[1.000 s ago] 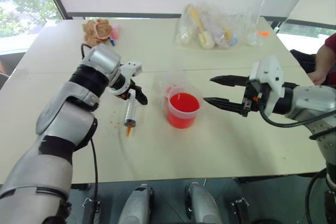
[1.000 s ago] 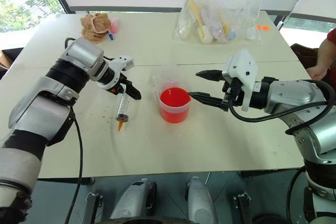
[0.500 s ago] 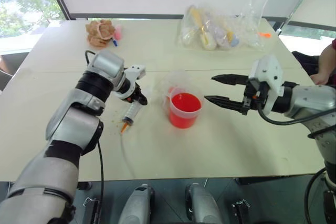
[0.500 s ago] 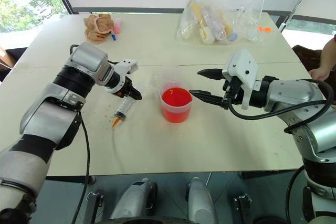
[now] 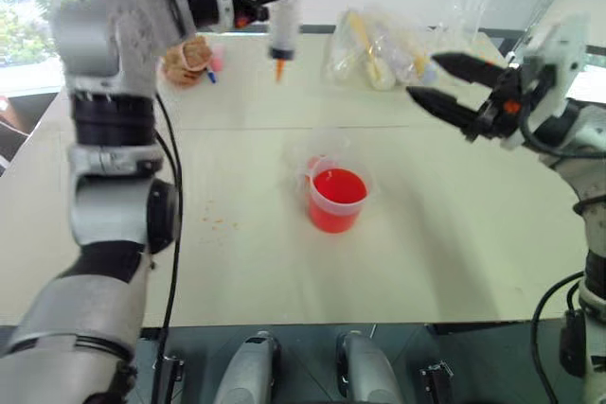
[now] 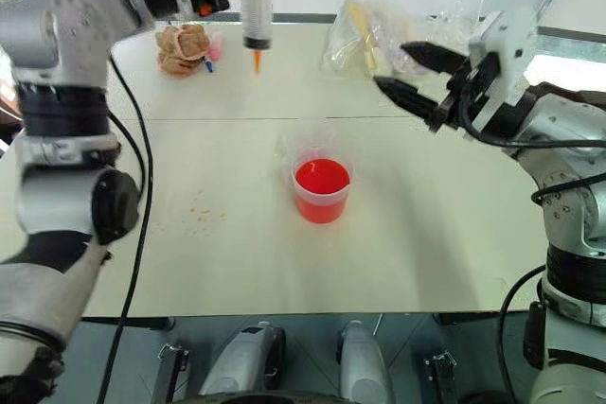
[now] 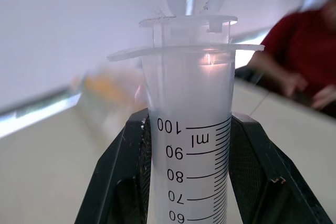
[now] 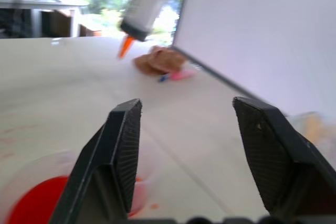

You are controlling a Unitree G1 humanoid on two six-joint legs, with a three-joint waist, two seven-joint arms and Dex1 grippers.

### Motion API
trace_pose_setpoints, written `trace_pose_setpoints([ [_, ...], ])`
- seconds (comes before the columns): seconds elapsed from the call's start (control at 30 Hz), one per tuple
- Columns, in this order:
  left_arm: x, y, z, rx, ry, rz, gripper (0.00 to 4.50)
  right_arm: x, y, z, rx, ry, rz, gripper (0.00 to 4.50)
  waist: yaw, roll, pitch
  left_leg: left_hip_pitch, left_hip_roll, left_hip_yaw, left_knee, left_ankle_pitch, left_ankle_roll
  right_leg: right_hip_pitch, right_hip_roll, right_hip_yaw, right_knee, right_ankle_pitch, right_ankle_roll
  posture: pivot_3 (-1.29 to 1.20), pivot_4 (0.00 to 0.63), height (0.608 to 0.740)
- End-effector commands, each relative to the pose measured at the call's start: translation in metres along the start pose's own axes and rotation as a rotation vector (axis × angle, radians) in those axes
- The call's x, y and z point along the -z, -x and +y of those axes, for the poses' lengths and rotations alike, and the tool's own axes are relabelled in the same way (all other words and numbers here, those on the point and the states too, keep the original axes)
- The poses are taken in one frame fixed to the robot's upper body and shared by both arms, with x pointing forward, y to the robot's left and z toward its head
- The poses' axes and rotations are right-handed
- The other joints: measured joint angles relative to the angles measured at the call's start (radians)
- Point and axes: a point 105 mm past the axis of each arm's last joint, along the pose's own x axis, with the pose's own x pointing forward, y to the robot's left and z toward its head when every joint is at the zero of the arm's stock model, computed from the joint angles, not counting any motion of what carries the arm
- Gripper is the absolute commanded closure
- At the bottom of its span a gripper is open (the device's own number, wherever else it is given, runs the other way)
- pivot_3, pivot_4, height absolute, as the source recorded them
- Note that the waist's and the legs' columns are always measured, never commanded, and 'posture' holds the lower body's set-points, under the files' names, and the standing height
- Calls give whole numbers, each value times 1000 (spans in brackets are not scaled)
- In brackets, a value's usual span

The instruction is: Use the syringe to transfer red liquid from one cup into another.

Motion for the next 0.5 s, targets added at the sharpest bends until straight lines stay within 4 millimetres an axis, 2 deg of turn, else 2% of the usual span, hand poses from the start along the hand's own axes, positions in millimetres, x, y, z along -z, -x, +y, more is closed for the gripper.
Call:
trace_pose_setpoints([
  [0.03, 0, 2, -33, 115, -143, -140, 3053, -15, 3, -19, 102, 87, -60, 1634, -1, 0, 0, 0, 0, 0, 1, 0, 0, 0, 0, 0, 0, 0, 0, 0, 150, 740],
  [0.13, 15, 0, -51, 170, -137, -137, 3053, -17, 2, -25, 129, 105, -79, 1634, -1, -2, 1, 0, 0, 1, 1, 0, 0, 0, 0, 1, 1, 1, 0, 0, 150, 740],
  [0.27, 48, -3, -83, 276, -54, -137, 3053, -26, 7, -40, 208, 163, -87, 1634, -2, -1, 0, 0, 0, 1, 1, 0, 1, 0, 1, 1, 0, 1, 0, 0, 150, 740],
  [0.5, 71, -5, -101, 321, 37, -107, 3053, -39, 6, -44, 216, 187, -118, 1634, -8, -1, 0, 1, 1, 1, 1, -3, 6, 0, 2, 1, 1, 1, 0, 0, 150, 740],
])
